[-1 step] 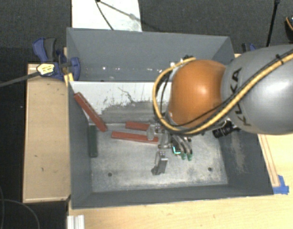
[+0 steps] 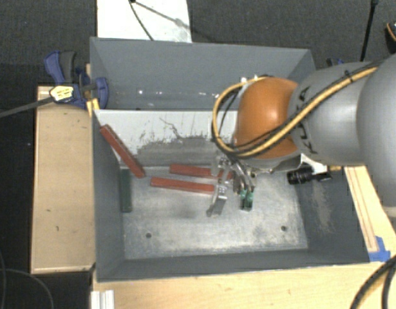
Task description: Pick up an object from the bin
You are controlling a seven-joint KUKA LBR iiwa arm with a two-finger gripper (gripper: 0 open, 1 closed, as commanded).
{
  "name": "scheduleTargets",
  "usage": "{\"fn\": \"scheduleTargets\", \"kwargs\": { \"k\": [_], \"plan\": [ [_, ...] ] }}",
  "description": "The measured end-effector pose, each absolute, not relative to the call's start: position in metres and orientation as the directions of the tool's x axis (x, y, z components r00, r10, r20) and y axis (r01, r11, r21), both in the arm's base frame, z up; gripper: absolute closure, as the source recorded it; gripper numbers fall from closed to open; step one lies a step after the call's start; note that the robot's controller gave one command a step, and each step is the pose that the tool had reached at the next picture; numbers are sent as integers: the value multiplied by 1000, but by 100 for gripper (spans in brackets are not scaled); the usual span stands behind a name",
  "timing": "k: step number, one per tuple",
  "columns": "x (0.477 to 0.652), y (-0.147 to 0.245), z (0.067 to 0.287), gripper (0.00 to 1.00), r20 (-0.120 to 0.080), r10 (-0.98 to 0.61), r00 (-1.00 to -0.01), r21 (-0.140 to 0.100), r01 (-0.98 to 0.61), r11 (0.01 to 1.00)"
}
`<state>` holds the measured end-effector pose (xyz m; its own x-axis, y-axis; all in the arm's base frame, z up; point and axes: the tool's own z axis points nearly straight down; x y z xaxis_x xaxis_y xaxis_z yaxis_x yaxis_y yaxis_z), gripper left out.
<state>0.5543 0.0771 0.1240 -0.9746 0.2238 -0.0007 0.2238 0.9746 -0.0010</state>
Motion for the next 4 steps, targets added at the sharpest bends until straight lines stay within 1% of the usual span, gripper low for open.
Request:
{"fn": "scheduleTargets", "kwargs": {
  "k": [1,2,3,4],
  "plan": [
    [583,131,74,0,-2,137,-991,3,137,991],
    [584,128,76,100,-4,146,-989,2,146,989],
    [584,128,76,0,-4,149,-989,3,149,989],
    [594,70,73,0,-3,91,-996,-1,91,996]
  ]
}}
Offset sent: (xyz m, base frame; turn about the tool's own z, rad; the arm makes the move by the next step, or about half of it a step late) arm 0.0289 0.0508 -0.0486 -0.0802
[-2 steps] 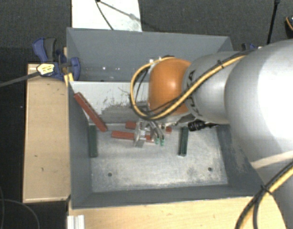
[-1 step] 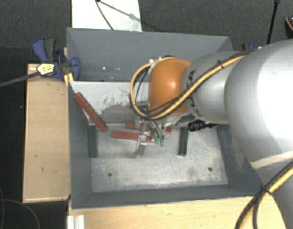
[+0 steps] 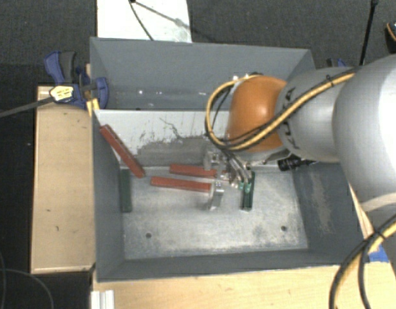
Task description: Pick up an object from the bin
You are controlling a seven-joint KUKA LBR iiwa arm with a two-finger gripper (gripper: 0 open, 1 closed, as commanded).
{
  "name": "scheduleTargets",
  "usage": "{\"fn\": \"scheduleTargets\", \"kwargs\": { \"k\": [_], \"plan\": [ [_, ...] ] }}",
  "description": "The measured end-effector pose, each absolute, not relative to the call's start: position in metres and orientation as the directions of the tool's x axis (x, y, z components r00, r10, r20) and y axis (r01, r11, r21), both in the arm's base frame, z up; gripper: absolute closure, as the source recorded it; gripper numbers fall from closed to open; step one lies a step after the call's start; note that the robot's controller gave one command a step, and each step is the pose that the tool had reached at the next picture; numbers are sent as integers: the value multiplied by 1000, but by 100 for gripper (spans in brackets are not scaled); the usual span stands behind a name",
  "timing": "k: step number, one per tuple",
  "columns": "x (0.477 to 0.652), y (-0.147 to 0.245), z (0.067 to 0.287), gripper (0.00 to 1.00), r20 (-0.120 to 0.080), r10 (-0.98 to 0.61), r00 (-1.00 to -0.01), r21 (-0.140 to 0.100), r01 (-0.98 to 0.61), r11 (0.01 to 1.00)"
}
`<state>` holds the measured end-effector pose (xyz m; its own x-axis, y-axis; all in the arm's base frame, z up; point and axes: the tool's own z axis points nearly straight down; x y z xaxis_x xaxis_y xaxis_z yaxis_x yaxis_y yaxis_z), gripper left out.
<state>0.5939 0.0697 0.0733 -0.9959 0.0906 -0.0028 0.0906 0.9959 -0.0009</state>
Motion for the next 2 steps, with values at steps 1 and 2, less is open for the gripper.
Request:
{"fn": "scheduleTargets", "kwargs": {
  "k": [1,2],
  "plan": [
    [595,74,76,100,-6,90,-996,2,90,996],
    [593,74,73,0,-2,91,-996,2,91,996]
  ]
}}
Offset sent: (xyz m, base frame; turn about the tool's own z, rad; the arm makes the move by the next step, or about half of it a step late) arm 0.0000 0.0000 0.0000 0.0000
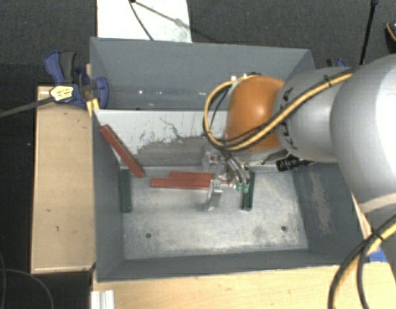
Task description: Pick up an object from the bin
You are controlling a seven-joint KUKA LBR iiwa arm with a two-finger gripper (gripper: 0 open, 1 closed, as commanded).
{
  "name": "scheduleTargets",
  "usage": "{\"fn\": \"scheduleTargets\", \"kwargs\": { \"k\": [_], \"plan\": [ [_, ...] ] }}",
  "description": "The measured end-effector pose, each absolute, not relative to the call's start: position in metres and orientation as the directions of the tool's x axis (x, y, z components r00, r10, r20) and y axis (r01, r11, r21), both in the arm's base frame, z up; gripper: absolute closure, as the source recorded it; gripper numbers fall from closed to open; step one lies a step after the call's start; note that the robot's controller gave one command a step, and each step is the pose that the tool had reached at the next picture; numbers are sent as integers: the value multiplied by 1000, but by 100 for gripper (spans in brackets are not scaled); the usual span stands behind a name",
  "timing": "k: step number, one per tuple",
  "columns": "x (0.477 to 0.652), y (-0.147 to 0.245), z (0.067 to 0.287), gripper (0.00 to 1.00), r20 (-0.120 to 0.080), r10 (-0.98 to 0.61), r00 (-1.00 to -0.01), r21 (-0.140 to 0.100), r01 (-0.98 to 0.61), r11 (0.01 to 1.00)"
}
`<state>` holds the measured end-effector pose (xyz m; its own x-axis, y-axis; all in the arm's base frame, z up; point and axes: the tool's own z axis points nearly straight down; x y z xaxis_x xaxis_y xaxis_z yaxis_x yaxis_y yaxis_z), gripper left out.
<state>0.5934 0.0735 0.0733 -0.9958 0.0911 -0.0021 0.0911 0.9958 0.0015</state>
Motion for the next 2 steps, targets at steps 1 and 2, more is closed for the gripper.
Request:
{"fn": "scheduleTargets", "kwargs": {
  "k": [1,2],
  "plan": [
    [593,74,73,100,-2,93,-996,2,93,996],
    [558,88,222,100,-9,23,-1000,2,23,1000]
  ]
}}
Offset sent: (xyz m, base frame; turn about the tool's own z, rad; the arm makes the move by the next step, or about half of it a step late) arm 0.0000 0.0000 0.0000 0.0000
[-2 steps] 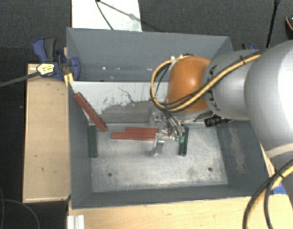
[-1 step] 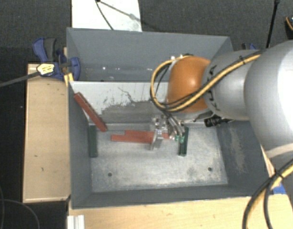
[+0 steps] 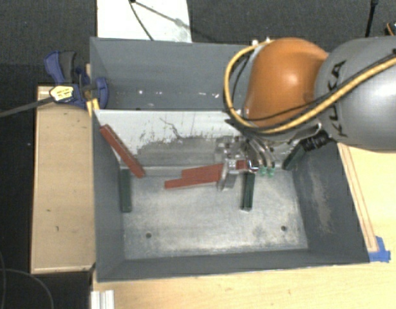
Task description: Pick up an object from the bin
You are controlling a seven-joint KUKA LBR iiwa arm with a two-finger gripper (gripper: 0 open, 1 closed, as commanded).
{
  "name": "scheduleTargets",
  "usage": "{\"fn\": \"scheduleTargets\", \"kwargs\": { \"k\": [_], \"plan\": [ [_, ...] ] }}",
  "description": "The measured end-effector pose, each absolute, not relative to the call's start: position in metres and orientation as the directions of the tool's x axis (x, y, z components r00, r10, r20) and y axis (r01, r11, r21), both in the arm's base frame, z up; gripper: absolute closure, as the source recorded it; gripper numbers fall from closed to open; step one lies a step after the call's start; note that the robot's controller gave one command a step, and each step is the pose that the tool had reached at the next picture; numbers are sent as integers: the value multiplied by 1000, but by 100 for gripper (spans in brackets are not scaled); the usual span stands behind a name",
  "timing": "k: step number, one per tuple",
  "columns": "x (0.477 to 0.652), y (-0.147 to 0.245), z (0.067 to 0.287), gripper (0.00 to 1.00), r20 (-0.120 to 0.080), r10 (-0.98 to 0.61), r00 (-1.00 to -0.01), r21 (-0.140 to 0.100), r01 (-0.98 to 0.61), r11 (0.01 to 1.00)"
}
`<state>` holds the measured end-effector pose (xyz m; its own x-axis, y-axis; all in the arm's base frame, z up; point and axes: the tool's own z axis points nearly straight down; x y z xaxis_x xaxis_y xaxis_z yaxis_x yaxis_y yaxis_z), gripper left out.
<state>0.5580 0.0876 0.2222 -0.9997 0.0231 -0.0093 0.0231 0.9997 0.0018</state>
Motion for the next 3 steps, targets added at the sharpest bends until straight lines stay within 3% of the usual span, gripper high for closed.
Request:
{"fn": "scheduleTargets", "kwargs": {
  "k": [1,2,3],
  "plan": [
    [583,55,169,100,3,-281,-960,0,-281,960],
    [584,45,295,100,-12,-282,-959,-3,-282,959],
    [536,9,231,100,1,-789,-614,2,-789,614]
  ]
}}
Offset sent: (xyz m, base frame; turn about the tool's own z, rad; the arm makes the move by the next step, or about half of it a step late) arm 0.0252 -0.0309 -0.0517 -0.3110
